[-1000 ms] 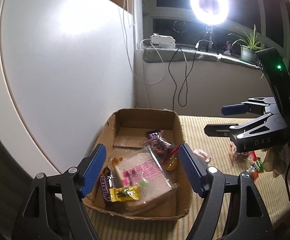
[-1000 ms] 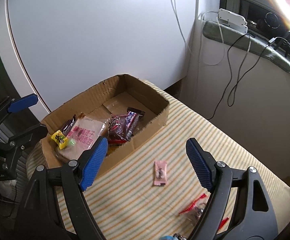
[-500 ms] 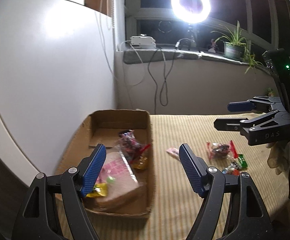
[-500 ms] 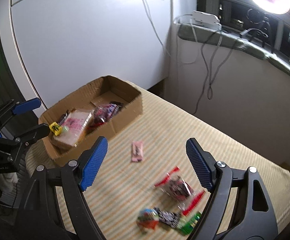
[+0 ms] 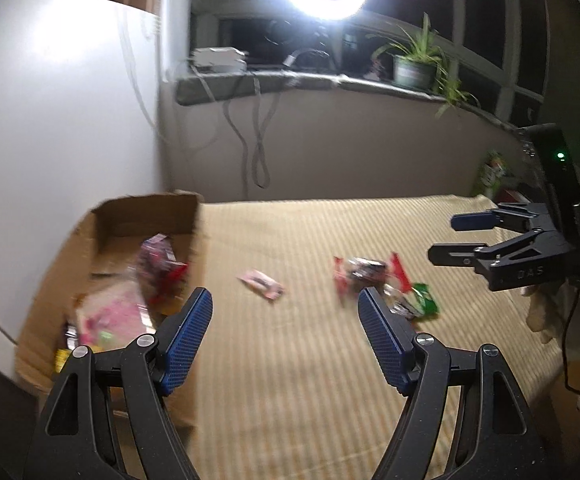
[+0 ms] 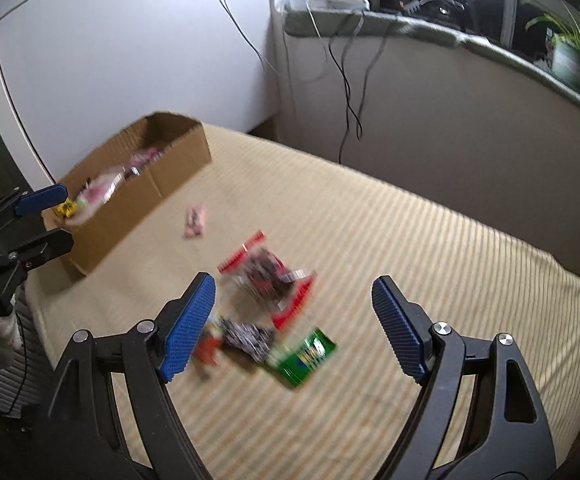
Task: Organize snacks
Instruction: 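Move both tools back to the remaining snacks on the bed, then close the right tool on the green candy while the left tool grasps the egg-shaped candy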
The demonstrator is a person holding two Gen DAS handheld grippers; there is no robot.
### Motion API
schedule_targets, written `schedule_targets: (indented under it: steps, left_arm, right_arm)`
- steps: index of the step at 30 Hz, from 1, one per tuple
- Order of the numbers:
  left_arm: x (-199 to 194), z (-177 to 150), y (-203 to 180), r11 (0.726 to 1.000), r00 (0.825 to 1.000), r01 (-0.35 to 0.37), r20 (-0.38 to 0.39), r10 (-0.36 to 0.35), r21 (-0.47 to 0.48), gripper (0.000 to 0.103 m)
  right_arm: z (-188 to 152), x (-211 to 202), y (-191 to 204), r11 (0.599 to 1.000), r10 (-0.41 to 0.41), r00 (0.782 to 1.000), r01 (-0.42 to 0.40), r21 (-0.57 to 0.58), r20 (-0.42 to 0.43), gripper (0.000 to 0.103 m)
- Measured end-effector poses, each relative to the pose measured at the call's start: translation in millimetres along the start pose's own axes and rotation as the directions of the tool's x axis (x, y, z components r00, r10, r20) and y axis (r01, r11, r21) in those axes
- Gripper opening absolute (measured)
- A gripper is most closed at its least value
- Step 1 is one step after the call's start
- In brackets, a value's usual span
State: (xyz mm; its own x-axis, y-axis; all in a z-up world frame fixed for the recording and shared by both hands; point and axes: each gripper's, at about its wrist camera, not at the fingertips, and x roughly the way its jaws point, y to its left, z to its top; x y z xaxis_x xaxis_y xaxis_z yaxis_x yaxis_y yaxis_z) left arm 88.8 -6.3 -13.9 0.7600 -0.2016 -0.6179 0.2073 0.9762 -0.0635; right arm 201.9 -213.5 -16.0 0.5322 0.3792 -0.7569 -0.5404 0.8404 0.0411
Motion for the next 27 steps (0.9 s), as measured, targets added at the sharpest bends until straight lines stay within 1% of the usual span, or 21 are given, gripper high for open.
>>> schedule_targets:
  steps: [3,5,9,15,17,21,23,27]
  left_arm:
    - [7.7,-5.1,-14.2,0.999,0.999,0.044,-0.03,-0.043,0.011,0.076]
    - [13.4,-8.0,-22.4,0.997,0.996,0.071,-0.05,-0.07,0.017,0.076]
    - [28.4,-15.0,-38.8,0.992,0.988,0.125,-0.1,-0.121,0.029,0.076]
    - [50.4,-25.3,-55.3,0.984,0.973,0.172,-0.164,-0.164,0.037,0.075]
    - [56.0,-26.8,-57.7,0.983,0.969,0.18,-0.177,-0.171,0.037,0.075]
    - [64.8,-27.7,-61.2,0.981,0.964,0.189,-0.196,-0.178,0.04,0.073]
    - [68.8,-28.2,-62.0,0.981,0.963,0.189,-0.204,-0.177,0.042,0.072]
    - [77.4,-27.5,-65.0,0.979,0.958,0.197,-0.22,-0.181,0.051,0.067]
  right_arm:
    - [-14.6,2.7,-9.0,1.0,-0.009,0.999,0.009,0.006,-0.03,0.083]
    - [-24.4,5.6,-14.7,1.0,0.001,0.999,0.0,0.014,-0.05,0.083]
    - [-39.6,13.3,-16.5,1.0,0.016,0.996,-0.016,0.01,-0.085,0.083]
    - [-50.5,24.7,-17.2,0.998,0.054,0.992,-0.05,0.032,-0.113,0.083]
    - [-51.1,29.4,-17.1,0.997,0.067,0.99,-0.063,0.04,-0.124,0.074]
    - [-51.0,39.5,-17.2,0.996,0.081,0.987,-0.074,0.058,-0.141,0.069]
    - [-50.2,45.1,-16.7,0.994,0.093,0.984,-0.084,0.068,-0.151,0.063]
    - [-47.9,54.0,-14.0,0.994,0.094,0.982,-0.082,0.075,-0.162,0.059]
